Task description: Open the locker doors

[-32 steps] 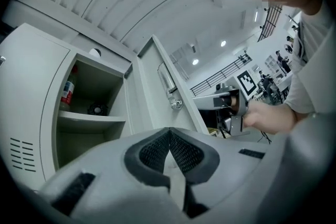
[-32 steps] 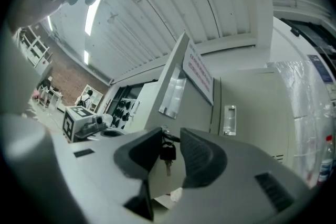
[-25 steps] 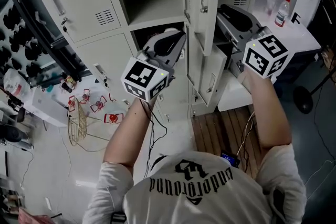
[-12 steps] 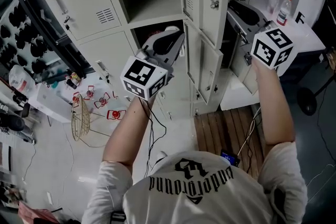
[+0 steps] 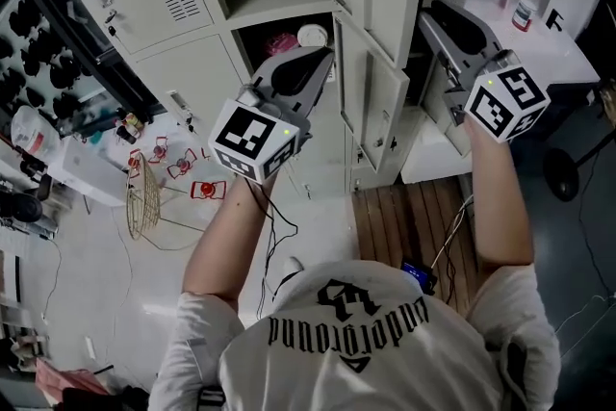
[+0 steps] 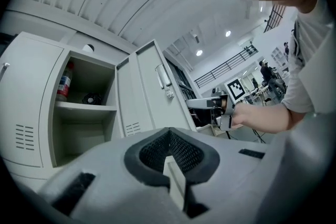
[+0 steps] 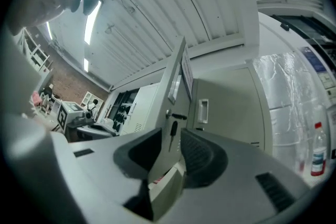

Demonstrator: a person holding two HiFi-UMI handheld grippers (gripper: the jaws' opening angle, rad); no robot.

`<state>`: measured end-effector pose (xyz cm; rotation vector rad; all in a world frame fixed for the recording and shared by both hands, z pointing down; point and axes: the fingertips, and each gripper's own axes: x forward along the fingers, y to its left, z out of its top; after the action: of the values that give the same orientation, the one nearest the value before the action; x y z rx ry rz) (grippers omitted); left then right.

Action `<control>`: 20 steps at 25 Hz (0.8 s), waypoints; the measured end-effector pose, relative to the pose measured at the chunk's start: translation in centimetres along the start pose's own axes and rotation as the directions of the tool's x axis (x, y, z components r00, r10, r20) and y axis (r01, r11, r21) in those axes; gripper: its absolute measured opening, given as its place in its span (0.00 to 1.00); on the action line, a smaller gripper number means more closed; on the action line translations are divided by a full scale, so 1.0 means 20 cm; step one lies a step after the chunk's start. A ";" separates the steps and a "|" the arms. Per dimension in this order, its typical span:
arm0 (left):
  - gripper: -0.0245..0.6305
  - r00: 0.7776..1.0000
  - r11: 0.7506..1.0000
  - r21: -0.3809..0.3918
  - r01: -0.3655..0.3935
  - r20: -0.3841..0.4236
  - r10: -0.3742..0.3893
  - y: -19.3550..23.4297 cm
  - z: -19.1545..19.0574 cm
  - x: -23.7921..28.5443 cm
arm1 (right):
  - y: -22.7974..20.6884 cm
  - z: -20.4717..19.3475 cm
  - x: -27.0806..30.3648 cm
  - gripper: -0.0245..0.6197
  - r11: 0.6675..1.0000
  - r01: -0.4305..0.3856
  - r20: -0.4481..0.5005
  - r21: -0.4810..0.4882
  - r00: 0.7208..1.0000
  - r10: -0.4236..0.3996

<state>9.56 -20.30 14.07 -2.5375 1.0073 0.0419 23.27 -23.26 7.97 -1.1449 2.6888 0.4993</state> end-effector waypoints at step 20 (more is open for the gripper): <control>0.05 0.987 0.976 -0.189 -0.109 -0.140 0.083 -0.34 -0.78 -0.51 | 0.78 -1.01 -0.36 0.07 0.987 -0.133 -0.166 0.093 0.975 0.147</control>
<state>4.64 -15.18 32.63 -2.6965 1.2325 0.0012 16.41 -15.82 32.46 -1.0247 2.9239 0.3196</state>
